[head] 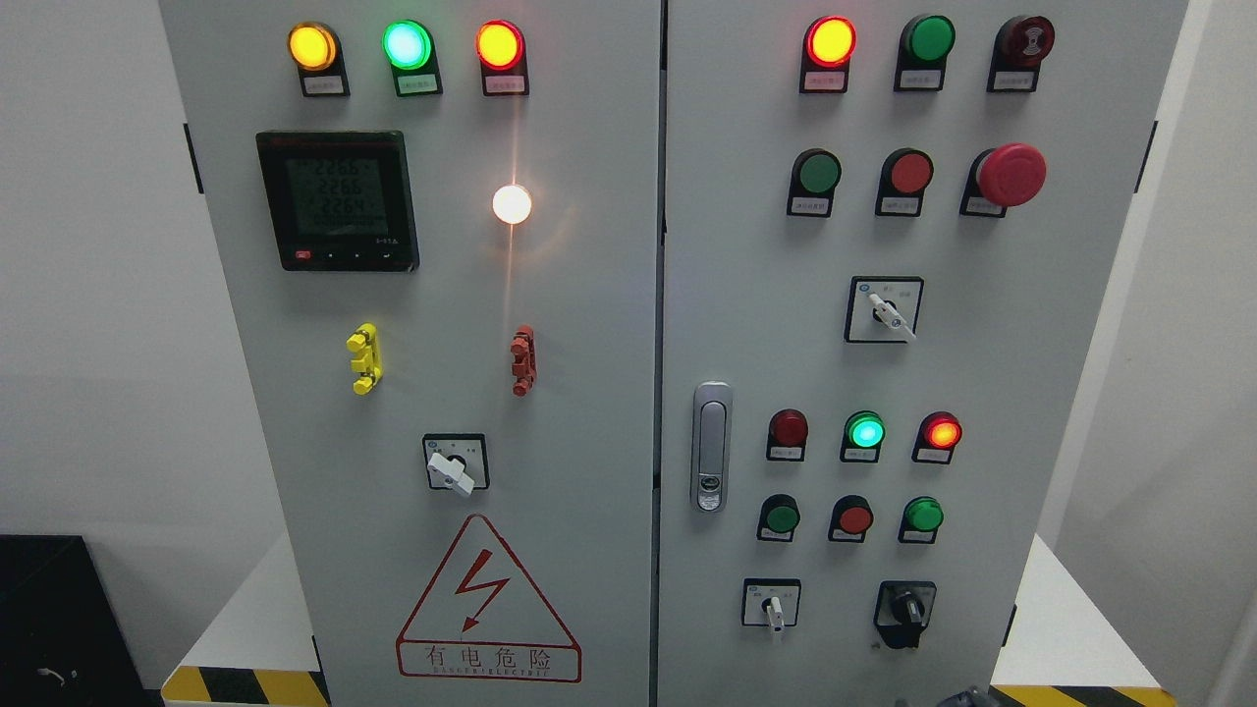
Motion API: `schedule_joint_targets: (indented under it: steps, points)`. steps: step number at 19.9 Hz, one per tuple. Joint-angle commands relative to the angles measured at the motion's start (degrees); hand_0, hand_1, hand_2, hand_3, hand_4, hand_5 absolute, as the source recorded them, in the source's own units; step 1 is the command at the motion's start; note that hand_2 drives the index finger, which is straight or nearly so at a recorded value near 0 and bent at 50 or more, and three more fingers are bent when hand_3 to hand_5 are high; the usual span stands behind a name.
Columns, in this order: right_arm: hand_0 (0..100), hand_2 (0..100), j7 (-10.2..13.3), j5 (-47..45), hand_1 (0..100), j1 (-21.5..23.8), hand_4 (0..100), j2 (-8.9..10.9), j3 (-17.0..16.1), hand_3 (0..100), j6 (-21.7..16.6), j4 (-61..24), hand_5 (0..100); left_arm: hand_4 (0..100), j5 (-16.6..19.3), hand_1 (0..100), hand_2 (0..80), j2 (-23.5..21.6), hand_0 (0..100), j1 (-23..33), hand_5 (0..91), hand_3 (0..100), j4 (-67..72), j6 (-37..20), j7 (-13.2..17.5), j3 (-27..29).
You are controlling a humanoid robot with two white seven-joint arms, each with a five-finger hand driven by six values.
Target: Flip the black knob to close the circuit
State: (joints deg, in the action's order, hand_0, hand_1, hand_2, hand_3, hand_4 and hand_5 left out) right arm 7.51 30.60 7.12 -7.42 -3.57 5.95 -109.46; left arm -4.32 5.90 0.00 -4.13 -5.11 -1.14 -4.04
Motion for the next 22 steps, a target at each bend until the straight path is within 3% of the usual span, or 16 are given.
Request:
schedule_joint_targets:
  steps: [1,2,5,8,12,22]
  points:
    - [0,30,0.40,-24.84,10,5.88,48,0.30,3.04,48,-0.24,-8.65,45,0,0.02,56,0.0,0.07,12,0.35,0.0,0,0.00,0.01,-0.01,0.00]
    - [0,24,0.40,-27.93,11,6.33,42,0.30,3.04,43,-0.24,-9.62,37,0,0.02,56,0.0,0.08,12,0.35,0.0,0,0.00,0.01,-0.01,0.00]
    - [0,14,0.32,-30.16,9,7.47,32,0.39,3.04,33,-1.46,-9.98,27,0,0.02,56,0.0,-0.01,12,0.35,0.0,0,0.00,0.01,-0.01,0.00]
    - [0,10,-0.30,-30.42,5,9.31,20,0.39,3.22,23,-4.54,-9.89,16,0,0.02,56,0.0,-0.01,12,0.35,0.0,0,0.00,0.01,-0.01,0.00]
    - [0,2,-1.97,-32.09,3,10.02,6,0.48,3.04,12,-4.90,-10.15,0,0,0.02,56,0.0,-0.01,12,0.35,0.0,0,0.00,0.01,-0.01,0.00]
    - [0,0,-2.41,-32.18,3,10.81,2,0.74,3.04,7,-6.92,-10.07,0,0,0.02,56,0.0,0.07,12,0.35,0.0,0,0.00,0.01,-0.01,0.00]
